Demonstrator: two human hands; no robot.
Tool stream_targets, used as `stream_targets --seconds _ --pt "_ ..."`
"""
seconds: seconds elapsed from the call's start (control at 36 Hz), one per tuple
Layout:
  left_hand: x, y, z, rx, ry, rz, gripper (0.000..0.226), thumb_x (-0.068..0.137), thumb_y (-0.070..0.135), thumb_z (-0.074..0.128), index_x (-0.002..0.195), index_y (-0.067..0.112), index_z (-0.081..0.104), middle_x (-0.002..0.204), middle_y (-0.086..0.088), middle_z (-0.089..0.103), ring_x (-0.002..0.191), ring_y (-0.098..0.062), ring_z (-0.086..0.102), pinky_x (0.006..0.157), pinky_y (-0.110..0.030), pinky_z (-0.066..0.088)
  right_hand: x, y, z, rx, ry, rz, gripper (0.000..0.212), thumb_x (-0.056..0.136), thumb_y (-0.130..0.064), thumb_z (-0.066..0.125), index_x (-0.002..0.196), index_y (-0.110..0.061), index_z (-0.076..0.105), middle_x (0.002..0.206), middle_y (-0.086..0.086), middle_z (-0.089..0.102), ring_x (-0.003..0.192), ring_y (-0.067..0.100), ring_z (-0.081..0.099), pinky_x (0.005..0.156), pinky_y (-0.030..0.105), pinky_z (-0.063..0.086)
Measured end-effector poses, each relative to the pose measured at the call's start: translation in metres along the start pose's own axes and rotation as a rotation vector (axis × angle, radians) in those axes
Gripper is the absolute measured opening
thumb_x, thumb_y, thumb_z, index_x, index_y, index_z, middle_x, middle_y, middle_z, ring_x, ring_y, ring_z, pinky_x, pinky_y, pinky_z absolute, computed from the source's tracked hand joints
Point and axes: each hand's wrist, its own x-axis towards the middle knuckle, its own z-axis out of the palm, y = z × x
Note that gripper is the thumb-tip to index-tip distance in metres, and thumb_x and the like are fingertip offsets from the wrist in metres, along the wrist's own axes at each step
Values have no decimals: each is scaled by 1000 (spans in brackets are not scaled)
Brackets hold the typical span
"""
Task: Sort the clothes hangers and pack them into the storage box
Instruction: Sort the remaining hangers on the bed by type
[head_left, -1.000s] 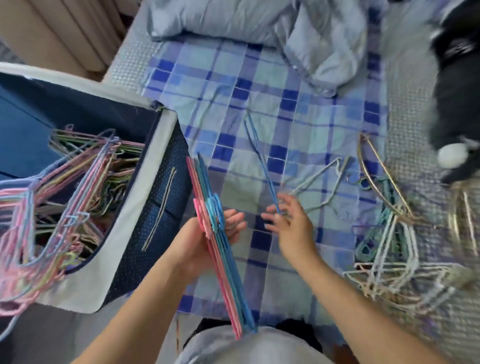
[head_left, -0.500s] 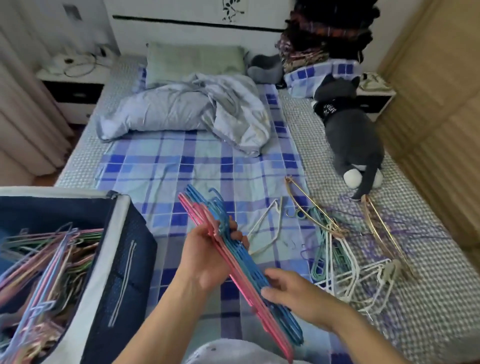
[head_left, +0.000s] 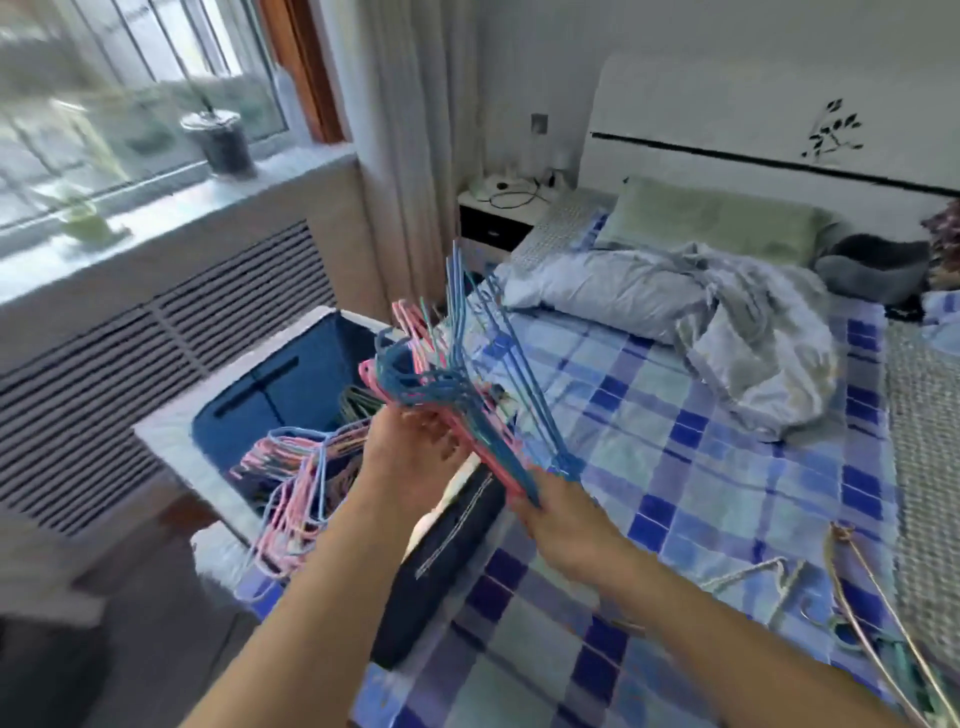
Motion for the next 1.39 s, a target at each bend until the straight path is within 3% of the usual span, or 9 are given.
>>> stream_targets --seconds 0.22,0.44,0.58,0.64,0.72,0.86,1.03,1.17,1.39 --pt "-34 -25 -101 226 393 -137 29 102 17 50 125 6 64 118 -15 73 107 -33 70 90 -42 54 89 -22 76 -411 -28 116 23 97 -12 51 119 -13 53 118 16 64 109 37 62 85 43 51" --pt "-41 -26 -133 300 312 -252 29 102 17 49 119 3 68 111 -17 75 89 -30 72 96 -43 52 110 -35 87 -559 -145 230 35 93 -9 55 128 -6 57 127 16 62 117 35 61 90 39 52" --pt "-29 -29 -119 357 234 -292 28 101 17 51 119 5 69 109 -16 76 96 -31 72 98 -44 52 109 -21 77 -447 -243 255 25 95 -9 51 114 -1 64 90 14 60 92 32 67 80 38 57" --pt "-24 -29 -111 388 202 -308 28 101 18 51 119 5 69 110 -16 76 100 -33 71 97 -44 53 107 -23 77 -505 -240 297 23 92 -9 58 115 -5 59 95 13 61 91 31 65 77 37 55" --pt "-16 -30 -97 421 162 -318 28 101 16 50 118 5 69 108 -15 76 98 -32 69 98 -44 52 107 -24 79 -477 -156 307 42 92 -18 61 130 -8 45 125 17 59 113 35 61 84 40 50" --pt "-7 -30 -73 518 110 -240 23 101 11 48 106 5 70 90 -11 73 81 -25 66 90 -40 53 95 -35 61 -434 -21 173 38 94 -25 58 126 -10 45 126 17 60 115 35 59 87 39 47" --pt "1 -51 -53 707 98 -25 15 95 1 57 83 4 67 68 -9 57 54 -16 46 58 -28 39 39 3 27 271 424 14 18 95 -15 56 104 -25 69 108 -4 68 98 9 65 90 26 53" --pt "-7 -102 -17 793 -238 -193 20 95 -1 54 78 2 64 54 -9 48 47 -17 40 45 -24 33 -54 123 8 434 817 476 22 91 -9 54 81 -24 67 84 -5 70 80 16 66 74 31 53" --pt "-22 -228 43 1120 -607 -579 23 101 4 52 83 1 66 55 -7 55 43 -14 47 42 -20 39 -269 301 43 646 965 1140 27 92 -2 58 70 -14 68 62 8 66 58 27 60 65 50 54"
